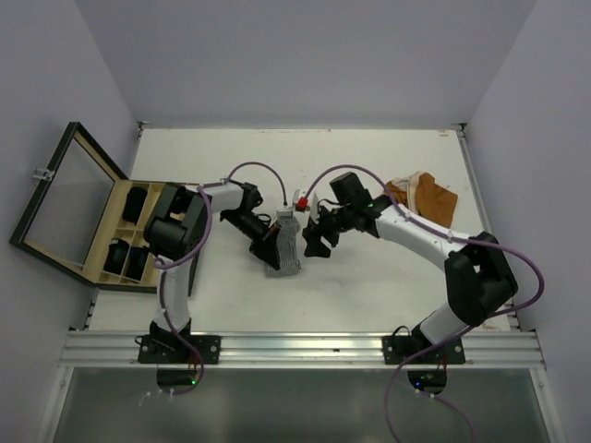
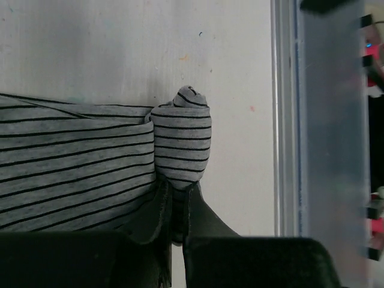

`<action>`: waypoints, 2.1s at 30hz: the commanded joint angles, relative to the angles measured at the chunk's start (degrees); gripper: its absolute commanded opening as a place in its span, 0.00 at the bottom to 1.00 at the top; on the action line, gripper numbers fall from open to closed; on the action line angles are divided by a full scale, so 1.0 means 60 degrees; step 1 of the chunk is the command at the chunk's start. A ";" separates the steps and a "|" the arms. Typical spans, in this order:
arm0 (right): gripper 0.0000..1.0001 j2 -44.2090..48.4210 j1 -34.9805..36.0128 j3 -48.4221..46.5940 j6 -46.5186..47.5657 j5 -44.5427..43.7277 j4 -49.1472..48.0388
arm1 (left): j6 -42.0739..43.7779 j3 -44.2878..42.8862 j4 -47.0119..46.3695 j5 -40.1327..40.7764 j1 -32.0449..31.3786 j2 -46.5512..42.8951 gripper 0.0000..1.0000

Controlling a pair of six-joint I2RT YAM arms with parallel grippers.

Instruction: Roll the underwear

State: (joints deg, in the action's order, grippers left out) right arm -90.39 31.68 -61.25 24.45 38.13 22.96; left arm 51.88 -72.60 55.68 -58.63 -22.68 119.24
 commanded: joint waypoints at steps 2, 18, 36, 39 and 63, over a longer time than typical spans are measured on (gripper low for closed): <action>0.75 0.0256 0.1763 -0.0001 0.1915 -0.1458 -0.0120 | 0.0978 -0.0027 0.0900 0.2770 0.0029 0.2010 0.00; 0.69 -0.1311 0.4138 0.0511 0.3339 -0.2283 -0.1760 | 0.0670 -0.1025 0.1457 0.2755 0.0234 0.2920 0.00; 0.63 -0.1488 0.4490 0.0951 0.1770 -0.3000 -0.3300 | 0.0494 -0.1259 0.1603 0.2740 0.0337 0.2963 0.00; 0.62 -0.1210 0.4520 0.0922 0.1726 -0.3030 -0.3022 | 0.0494 -0.1333 0.1647 0.2741 0.0322 0.2978 0.00; 0.00 -0.2249 0.4140 0.0791 0.0980 -0.1422 -0.2789 | 0.0363 -0.1085 0.1428 0.1997 0.0439 0.1940 0.20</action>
State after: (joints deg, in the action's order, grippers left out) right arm -100.66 58.00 -56.10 32.49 24.67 5.50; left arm 50.09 -80.12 80.60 -56.16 -20.97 133.32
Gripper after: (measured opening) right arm 0.098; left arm 0.181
